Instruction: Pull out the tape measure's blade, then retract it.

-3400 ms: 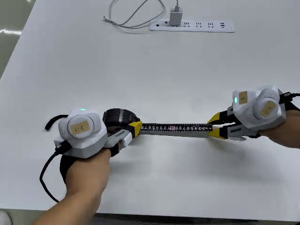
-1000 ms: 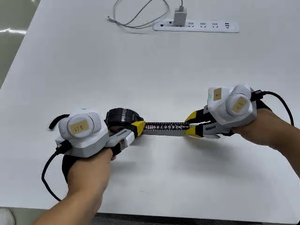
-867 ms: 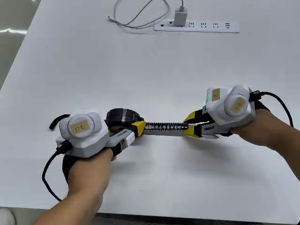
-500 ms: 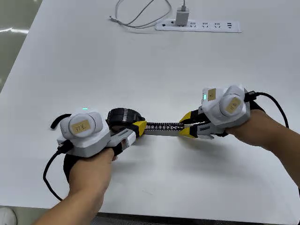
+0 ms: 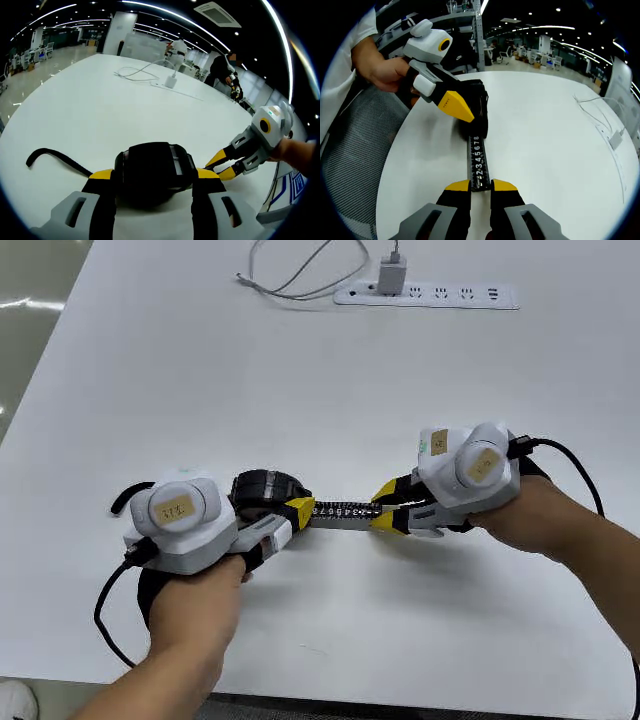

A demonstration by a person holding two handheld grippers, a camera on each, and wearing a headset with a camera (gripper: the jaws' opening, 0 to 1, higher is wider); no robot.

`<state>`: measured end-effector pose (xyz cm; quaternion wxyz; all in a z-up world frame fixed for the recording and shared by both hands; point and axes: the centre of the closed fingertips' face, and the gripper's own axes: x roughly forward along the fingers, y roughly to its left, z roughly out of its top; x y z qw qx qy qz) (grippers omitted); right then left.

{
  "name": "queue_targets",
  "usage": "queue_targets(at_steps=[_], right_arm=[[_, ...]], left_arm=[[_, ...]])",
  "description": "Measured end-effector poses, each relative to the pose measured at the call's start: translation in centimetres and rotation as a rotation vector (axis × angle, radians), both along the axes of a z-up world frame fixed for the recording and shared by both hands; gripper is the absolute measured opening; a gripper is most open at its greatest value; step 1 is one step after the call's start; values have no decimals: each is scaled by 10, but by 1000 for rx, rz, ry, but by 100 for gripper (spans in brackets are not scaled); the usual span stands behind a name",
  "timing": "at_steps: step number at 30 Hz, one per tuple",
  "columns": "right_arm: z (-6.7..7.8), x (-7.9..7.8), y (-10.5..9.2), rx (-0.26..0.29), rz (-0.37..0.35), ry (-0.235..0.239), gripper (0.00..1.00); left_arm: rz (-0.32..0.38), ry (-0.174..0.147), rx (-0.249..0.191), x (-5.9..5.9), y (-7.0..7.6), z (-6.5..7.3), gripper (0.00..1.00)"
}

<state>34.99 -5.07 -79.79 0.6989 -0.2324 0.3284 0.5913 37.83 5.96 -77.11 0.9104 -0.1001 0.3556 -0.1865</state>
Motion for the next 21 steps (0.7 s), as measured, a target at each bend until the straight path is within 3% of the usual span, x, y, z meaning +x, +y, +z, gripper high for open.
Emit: queue_targets(at_steps=[21], right_arm=[[-1, 2, 32, 32, 21, -1, 10]], left_arm=[[-1, 2, -1, 1, 1, -2, 57]])
